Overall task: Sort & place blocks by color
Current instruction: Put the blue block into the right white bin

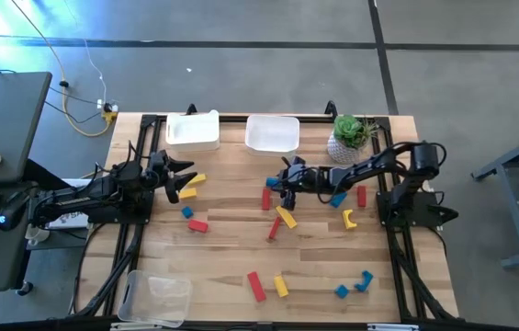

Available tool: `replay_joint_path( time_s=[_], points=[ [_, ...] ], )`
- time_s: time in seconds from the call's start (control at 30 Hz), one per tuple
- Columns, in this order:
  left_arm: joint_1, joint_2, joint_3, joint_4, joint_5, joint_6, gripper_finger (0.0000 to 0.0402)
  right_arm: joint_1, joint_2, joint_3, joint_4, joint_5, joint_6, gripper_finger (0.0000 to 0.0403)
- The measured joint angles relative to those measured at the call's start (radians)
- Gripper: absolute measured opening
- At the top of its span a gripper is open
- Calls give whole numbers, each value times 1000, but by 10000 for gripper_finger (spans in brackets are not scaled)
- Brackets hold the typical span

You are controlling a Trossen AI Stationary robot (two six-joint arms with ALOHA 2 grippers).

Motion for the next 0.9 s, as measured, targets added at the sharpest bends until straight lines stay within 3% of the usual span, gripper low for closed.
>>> replay_joint_path(
  time_s=[0.7, 0.9],
  points=[
    [0, 0, 0, 0, -8, 2, 210, -40, 34, 0, -20, -61, 50, 226],
    [0, 0, 0, 0, -8, 2, 210, -40, 34, 0, -22, -83, 80, 179]
  ],
)
